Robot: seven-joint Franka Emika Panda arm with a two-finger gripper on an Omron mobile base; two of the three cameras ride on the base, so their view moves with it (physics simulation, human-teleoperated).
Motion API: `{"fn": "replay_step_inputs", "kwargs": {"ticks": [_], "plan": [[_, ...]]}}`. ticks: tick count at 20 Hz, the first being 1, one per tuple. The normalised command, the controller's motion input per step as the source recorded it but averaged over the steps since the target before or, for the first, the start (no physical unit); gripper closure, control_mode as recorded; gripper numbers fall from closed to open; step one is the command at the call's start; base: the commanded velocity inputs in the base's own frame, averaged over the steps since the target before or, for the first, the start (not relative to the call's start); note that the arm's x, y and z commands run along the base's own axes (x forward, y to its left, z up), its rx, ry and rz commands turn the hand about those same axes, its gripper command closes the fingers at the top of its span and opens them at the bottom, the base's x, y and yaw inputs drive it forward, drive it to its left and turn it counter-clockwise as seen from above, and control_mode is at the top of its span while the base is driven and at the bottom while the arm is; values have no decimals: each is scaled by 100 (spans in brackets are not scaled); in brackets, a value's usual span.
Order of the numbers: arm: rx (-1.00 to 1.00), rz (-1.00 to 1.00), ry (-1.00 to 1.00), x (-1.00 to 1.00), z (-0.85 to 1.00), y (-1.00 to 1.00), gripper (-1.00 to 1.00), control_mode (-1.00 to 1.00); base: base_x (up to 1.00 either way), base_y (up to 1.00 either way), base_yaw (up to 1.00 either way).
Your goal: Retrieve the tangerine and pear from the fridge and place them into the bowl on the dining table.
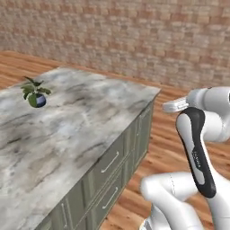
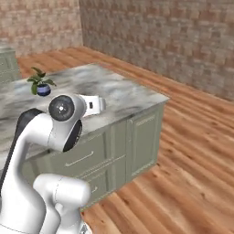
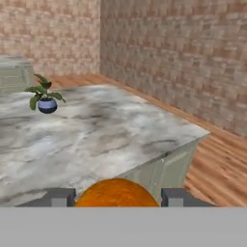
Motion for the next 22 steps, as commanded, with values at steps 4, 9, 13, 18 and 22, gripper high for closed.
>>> {"fn": "replay_step_inputs", "kwargs": {"ticks": [4, 9, 13, 18, 22], "plan": [[0, 0, 0, 0, 0, 0, 100, 100, -6, 49, 80], [0, 0, 0, 0, 0, 0, 100, 100, -1, 58, 77], [0, 0, 0, 0, 0, 0, 100, 100, 1, 54, 69], [0, 0, 0, 0, 0, 0, 100, 100, 10, 36, 65], [0, 0, 0, 0, 0, 0, 100, 100, 33, -10, 53]]}}
